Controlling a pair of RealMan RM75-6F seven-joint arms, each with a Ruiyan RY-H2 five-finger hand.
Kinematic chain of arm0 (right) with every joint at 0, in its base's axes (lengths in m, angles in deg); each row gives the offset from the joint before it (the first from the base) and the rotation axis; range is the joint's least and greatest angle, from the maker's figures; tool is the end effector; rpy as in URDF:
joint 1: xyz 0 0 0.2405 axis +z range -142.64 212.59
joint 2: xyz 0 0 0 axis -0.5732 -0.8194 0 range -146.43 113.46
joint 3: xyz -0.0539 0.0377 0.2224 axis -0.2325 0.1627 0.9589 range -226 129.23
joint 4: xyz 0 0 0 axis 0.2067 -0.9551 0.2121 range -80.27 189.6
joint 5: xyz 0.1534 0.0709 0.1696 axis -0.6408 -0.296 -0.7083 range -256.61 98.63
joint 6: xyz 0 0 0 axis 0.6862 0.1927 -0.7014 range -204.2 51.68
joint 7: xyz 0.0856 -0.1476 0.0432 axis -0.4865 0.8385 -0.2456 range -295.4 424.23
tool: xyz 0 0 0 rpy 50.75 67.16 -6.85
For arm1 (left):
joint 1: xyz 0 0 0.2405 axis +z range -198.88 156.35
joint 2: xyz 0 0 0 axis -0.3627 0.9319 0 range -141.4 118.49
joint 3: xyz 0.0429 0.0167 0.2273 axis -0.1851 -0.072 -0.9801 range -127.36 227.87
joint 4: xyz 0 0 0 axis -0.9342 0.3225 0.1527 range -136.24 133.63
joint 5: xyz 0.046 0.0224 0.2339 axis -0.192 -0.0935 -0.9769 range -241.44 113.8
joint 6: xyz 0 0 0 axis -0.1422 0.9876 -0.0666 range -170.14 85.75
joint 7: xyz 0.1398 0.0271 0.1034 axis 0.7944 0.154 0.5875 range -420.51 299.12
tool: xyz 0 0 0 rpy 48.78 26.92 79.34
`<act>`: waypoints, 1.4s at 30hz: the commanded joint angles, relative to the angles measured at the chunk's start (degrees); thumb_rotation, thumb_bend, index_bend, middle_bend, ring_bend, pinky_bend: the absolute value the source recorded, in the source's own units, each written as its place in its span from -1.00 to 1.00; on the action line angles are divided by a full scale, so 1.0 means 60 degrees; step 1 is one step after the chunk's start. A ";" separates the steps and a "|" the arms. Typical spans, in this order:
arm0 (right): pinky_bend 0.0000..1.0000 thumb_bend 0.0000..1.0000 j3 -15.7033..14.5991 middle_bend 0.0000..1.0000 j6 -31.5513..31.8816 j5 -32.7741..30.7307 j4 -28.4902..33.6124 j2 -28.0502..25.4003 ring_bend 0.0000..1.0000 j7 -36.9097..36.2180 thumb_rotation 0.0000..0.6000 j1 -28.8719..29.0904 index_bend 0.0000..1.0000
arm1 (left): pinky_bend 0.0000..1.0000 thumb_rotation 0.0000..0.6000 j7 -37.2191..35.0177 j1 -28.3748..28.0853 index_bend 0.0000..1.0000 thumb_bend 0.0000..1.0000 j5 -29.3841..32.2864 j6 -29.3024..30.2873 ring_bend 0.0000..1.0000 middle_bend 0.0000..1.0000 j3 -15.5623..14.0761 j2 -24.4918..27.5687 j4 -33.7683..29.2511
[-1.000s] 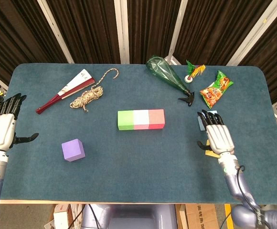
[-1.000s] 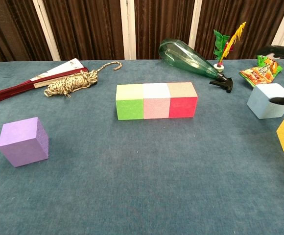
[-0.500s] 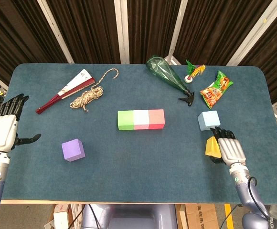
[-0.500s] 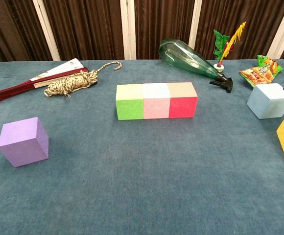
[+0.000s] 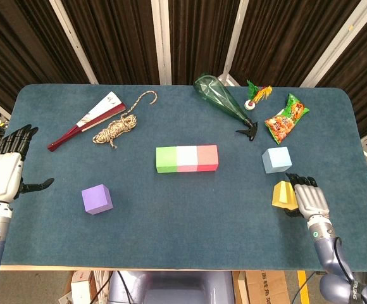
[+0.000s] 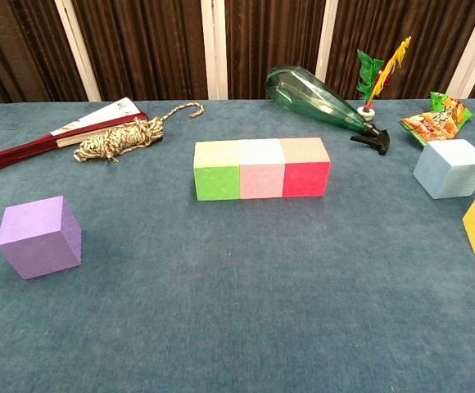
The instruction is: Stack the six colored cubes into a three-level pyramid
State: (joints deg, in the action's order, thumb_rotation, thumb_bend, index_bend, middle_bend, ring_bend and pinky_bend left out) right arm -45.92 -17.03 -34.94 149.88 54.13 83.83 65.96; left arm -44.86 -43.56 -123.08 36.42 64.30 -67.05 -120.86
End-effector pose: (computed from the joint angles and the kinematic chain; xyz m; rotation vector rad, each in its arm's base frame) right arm -0.2841 -0.3101 0.0293 1.4783 -1.2418 0.5187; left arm -0.1761 0.3016 0.1424 -1.2904 -1.0106 -1.0155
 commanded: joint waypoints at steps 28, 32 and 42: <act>-0.65 -0.42 0.1061 -0.07 0.0885 0.2063 0.2262 -0.1095 -0.07 -0.2028 1.00 -0.0773 -0.58 | -0.94 1.00 -0.0239 0.0014 -1.00 -0.74 0.0072 -0.0111 -1.00 -1.00 0.0062 0.0111 0.0034; -0.65 -0.42 0.1414 -0.06 0.0776 0.2398 0.2745 -0.1432 -0.07 -0.2175 1.00 -0.0571 -0.58 | -0.94 1.00 -0.0243 0.0006 -1.00 -0.74 0.0046 -0.0140 -1.00 -1.00 0.0049 0.0117 0.0023; -0.65 -0.42 0.2102 -0.07 -0.0684 0.1739 0.2189 -0.1097 -0.07 -0.0772 1.00 0.1240 -0.58 | -0.94 1.00 -0.0251 0.0001 -1.00 -0.74 0.0061 -0.0147 -1.00 -1.00 0.0052 0.0123 0.0019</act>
State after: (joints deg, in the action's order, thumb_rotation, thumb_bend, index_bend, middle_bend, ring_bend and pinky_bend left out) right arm -34.32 -18.77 -22.96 164.76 46.38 76.62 70.66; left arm -46.37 -43.55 -122.72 35.54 64.61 -66.31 -120.74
